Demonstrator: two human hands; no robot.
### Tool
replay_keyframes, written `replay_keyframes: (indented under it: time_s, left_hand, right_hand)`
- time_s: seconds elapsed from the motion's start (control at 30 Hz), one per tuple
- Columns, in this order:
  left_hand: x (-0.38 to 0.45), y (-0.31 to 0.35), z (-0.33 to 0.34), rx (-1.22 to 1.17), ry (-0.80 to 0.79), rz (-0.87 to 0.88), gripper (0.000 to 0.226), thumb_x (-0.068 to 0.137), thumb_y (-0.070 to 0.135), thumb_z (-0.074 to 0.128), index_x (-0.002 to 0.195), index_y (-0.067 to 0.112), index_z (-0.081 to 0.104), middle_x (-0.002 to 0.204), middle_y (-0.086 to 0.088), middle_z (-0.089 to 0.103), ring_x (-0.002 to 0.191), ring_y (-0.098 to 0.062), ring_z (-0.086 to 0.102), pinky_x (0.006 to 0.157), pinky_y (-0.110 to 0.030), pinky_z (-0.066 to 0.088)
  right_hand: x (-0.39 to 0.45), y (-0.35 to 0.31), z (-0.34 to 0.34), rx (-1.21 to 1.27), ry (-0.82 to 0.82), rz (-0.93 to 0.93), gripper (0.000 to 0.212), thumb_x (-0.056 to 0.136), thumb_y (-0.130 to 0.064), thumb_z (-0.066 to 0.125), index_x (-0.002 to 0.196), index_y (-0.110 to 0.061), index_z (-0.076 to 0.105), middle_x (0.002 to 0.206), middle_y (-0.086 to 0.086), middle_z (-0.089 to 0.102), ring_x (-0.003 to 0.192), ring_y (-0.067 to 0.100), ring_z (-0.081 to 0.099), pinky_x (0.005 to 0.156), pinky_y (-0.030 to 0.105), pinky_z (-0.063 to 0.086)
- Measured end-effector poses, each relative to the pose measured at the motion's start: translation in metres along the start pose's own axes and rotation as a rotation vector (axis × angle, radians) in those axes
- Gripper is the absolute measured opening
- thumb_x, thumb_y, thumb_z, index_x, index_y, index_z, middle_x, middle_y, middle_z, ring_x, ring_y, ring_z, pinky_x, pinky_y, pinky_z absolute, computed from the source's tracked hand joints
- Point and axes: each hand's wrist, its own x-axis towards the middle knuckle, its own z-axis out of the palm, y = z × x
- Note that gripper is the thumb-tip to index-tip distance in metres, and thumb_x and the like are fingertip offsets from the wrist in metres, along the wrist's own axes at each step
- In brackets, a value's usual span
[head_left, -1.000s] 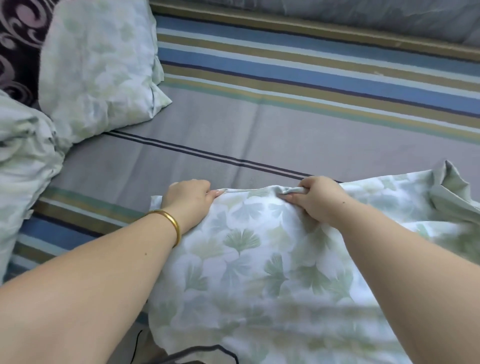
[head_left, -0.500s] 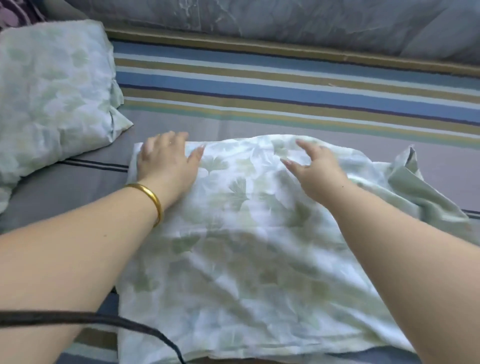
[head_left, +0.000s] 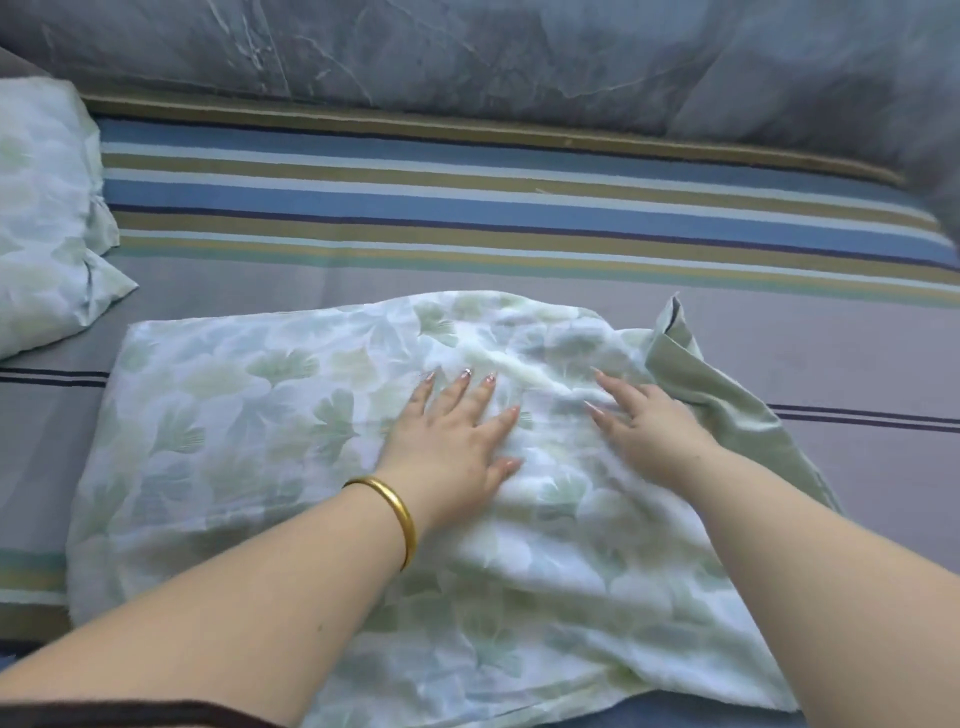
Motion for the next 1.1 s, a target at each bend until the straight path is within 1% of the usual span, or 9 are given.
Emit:
replay_keyframes:
  time_s: [0.1,0.2,0.27,0.37,0.53,0.63,0.7,0.93,1.1]
  left_hand:
    - [0.013,0.015,0.001,-0.010,-0.015,-0.042,0.062,0.098,0.063,0.016,0.155,0.041,0.010,0.167,0.003,-0.008,0.153,-0.021,-0.013,0.119,-0.048,-0.016]
    - [0.018,0.015,0.005,0.007,-0.024,-0.046,0.062,0.098,0.064,0.015,0.155,0.041,0.009,0.167,0.002,-0.007,0.153,-0.021,-0.013,0.118,-0.047,-0.017]
    - [0.018,0.011,0.004,-0.001,-0.006,-0.058,0.063,0.097,0.065,0.014,0.155,0.040,0.009,0.167,0.001,-0.006,0.153,-0.020,-0.012,0.119,-0.046,-0.016]
    - [0.012,0.001,0.000,-0.003,0.010,-0.125,0.064,0.096,0.067,0.013,0.155,0.041,0.012,0.167,0.002,-0.005,0.153,-0.021,-0.012,0.120,-0.050,-0.015]
    - [-0.006,-0.042,-0.011,0.008,0.057,-0.328,0.066,0.093,0.070,0.008,0.154,0.045,0.004,0.167,0.008,-0.006,0.153,-0.022,-0.012,0.117,-0.059,-0.013]
    - [-0.026,-0.076,-0.011,-0.033,0.069,-0.455,0.067,0.088,0.077,0.004,0.150,0.054,-0.003,0.166,0.012,-0.011,0.153,-0.024,-0.012,0.116,-0.063,-0.010]
    - [-0.040,-0.097,-0.010,-0.118,0.061,-0.551,0.069,0.083,0.083,0.005,0.147,0.060,-0.006,0.165,0.014,-0.014,0.152,-0.027,-0.013,0.115,-0.065,-0.008]
    - [-0.074,-0.161,0.002,-0.400,0.019,-0.792,0.090,0.057,0.102,-0.003,0.139,0.068,-0.011,0.163,0.021,-0.016,0.151,-0.029,-0.016,0.110,-0.073,-0.008]
    - [-0.095,-0.197,0.014,-0.642,0.036,-0.910,0.099,0.049,0.107,0.007,0.140,0.069,-0.005,0.163,0.018,-0.016,0.150,-0.040,-0.006,0.116,-0.067,0.009]
  right_hand:
    - [0.014,0.004,-0.023,0.311,0.099,0.172,0.067,0.099,-0.049,0.045,0.155,-0.042,0.009,0.153,0.005,0.042,0.125,0.033,0.053,0.103,0.044,0.044]
    - [0.008,0.024,-0.036,0.300,0.248,0.499,0.081,0.098,-0.028,0.043,0.152,-0.044,-0.014,0.167,0.009,0.001,0.133,0.039,0.046,0.106,0.050,0.041]
    - [-0.005,0.019,-0.027,0.188,0.247,0.410,0.082,0.097,-0.026,0.043,0.152,-0.045,-0.015,0.166,0.004,-0.016,0.138,0.039,0.040,0.107,0.051,0.037]
    - [-0.018,-0.010,0.004,0.044,0.196,0.054,0.066,0.100,-0.046,0.038,0.155,-0.043,0.002,0.167,0.001,-0.009,0.143,0.035,0.034,0.108,0.048,0.036]
    - [-0.027,-0.061,0.028,0.201,0.020,0.362,0.065,0.100,-0.054,0.031,0.156,-0.023,0.018,0.166,0.011,0.003,0.151,0.038,0.007,0.120,0.051,0.014]
    - [-0.045,-0.131,0.048,0.224,0.046,-0.046,0.065,0.099,-0.060,0.030,0.156,-0.032,0.017,0.167,0.004,0.002,0.153,0.031,0.002,0.122,0.046,0.010]
    - [-0.051,-0.170,0.062,0.234,-0.012,-0.191,0.065,0.096,-0.066,0.027,0.155,-0.044,0.009,0.167,-0.003,-0.002,0.154,0.026,-0.003,0.122,0.047,0.006]
    - [-0.034,-0.204,0.086,0.117,-0.049,-0.144,0.052,0.080,-0.086,0.013,0.128,-0.080,-0.007,0.162,-0.025,-0.014,0.150,0.030,-0.021,0.113,0.069,-0.005]
    - [-0.019,-0.198,0.081,0.211,-0.030,0.017,0.063,0.071,-0.094,0.015,0.130,-0.080,-0.002,0.161,-0.027,-0.014,0.151,0.035,-0.013,0.112,0.069,-0.002]
